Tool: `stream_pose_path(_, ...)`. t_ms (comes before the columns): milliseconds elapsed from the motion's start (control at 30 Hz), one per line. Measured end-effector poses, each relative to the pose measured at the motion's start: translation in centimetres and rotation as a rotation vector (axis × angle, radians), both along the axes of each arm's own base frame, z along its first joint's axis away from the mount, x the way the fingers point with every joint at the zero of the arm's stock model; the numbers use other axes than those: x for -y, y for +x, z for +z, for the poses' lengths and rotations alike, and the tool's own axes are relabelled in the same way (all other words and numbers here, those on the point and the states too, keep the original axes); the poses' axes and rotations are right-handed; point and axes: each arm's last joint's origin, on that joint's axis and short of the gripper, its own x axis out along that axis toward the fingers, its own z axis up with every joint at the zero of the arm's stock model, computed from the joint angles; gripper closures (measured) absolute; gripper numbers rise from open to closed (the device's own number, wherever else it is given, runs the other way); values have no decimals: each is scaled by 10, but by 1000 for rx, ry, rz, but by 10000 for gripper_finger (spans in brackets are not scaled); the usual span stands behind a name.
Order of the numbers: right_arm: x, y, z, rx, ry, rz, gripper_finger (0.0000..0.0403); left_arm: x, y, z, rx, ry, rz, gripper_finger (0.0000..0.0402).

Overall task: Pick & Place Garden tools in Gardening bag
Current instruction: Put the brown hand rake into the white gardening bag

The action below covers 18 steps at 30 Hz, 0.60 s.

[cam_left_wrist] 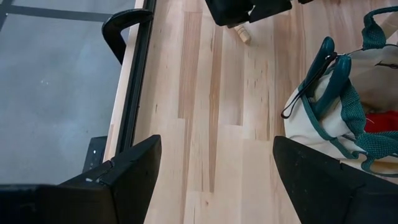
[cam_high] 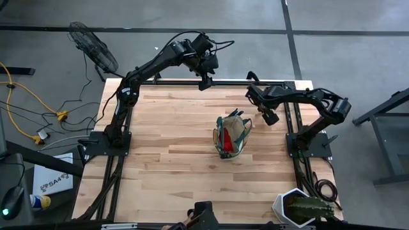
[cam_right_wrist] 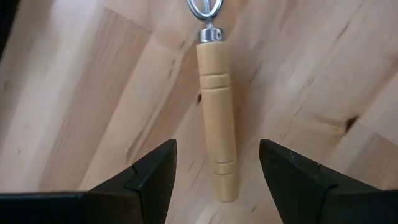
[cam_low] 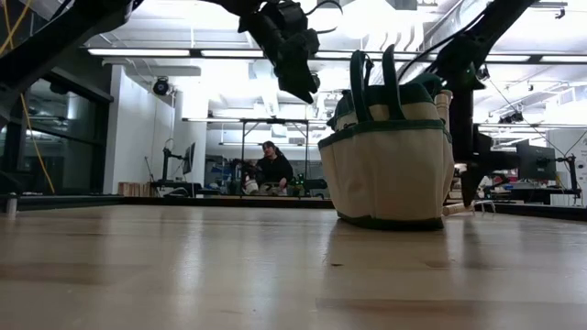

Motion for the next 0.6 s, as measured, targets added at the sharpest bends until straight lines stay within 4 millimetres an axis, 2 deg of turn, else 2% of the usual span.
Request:
stream_pose_path(200,1,-1,-6,19,-11,-5,182,0,0,0,0,1,-1,98)
stream_pose_path(467,5,5,-27,3,65,48,182,0,0,0,-3,2,-1,98)
stream_pose_path(600,5,5,-28,-11,69,62,182,1,-1,-1,-17,-7,-1,98)
